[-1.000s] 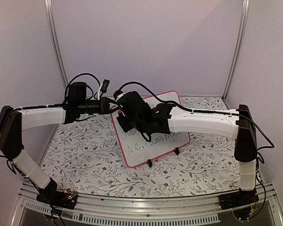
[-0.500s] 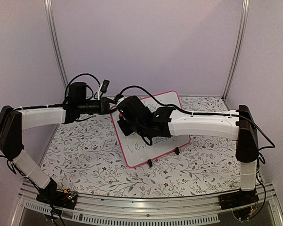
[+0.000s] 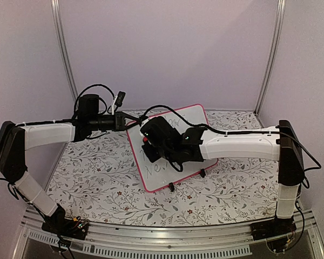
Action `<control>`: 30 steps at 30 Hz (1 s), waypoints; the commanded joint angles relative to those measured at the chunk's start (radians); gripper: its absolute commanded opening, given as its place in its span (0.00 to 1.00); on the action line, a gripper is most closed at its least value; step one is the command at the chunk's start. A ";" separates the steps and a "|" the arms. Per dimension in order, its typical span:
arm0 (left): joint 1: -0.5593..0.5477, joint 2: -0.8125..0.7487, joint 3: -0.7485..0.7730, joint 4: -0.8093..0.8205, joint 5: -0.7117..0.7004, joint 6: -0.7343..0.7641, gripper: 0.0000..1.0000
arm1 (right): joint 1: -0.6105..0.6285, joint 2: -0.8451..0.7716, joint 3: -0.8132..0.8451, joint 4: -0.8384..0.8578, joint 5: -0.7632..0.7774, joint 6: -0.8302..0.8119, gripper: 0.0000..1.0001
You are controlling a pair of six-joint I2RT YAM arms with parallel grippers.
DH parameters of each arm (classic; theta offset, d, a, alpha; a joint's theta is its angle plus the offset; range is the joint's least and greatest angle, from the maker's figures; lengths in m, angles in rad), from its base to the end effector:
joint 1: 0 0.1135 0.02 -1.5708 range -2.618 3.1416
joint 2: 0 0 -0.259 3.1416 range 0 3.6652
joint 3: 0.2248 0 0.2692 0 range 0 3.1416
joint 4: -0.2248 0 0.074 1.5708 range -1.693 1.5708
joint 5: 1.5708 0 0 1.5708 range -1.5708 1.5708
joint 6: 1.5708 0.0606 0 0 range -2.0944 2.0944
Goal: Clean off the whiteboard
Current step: Erase the whiteboard at the center of the board.
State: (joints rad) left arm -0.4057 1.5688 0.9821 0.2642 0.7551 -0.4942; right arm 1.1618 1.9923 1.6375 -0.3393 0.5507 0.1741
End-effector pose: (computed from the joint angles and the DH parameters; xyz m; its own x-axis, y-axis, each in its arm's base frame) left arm 0.3358 -0.1894 0.2397 -0.6760 -0.0856 -0.7319 0.6407 0.4225 -0.6411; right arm 0.2238 0.4365 0.2346 -0.3583 -0.4554 -0.8150 -0.5684 0.7989 -0.1965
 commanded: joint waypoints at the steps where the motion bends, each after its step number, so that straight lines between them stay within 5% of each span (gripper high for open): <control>1: -0.010 -0.022 0.004 0.055 0.037 0.003 0.00 | -0.024 -0.006 -0.033 -0.072 -0.040 0.006 0.00; 13: -0.011 -0.022 0.006 0.055 0.038 0.003 0.00 | -0.042 0.001 0.153 -0.047 0.045 -0.112 0.00; 30: -0.008 -0.015 0.006 0.063 0.045 -0.004 0.00 | -0.054 0.084 0.208 -0.061 -0.020 -0.117 0.00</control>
State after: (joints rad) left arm -0.4042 1.5688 0.9821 0.2722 0.7742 -0.5014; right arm 1.1088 2.0380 1.8137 -0.3859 0.5591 0.0620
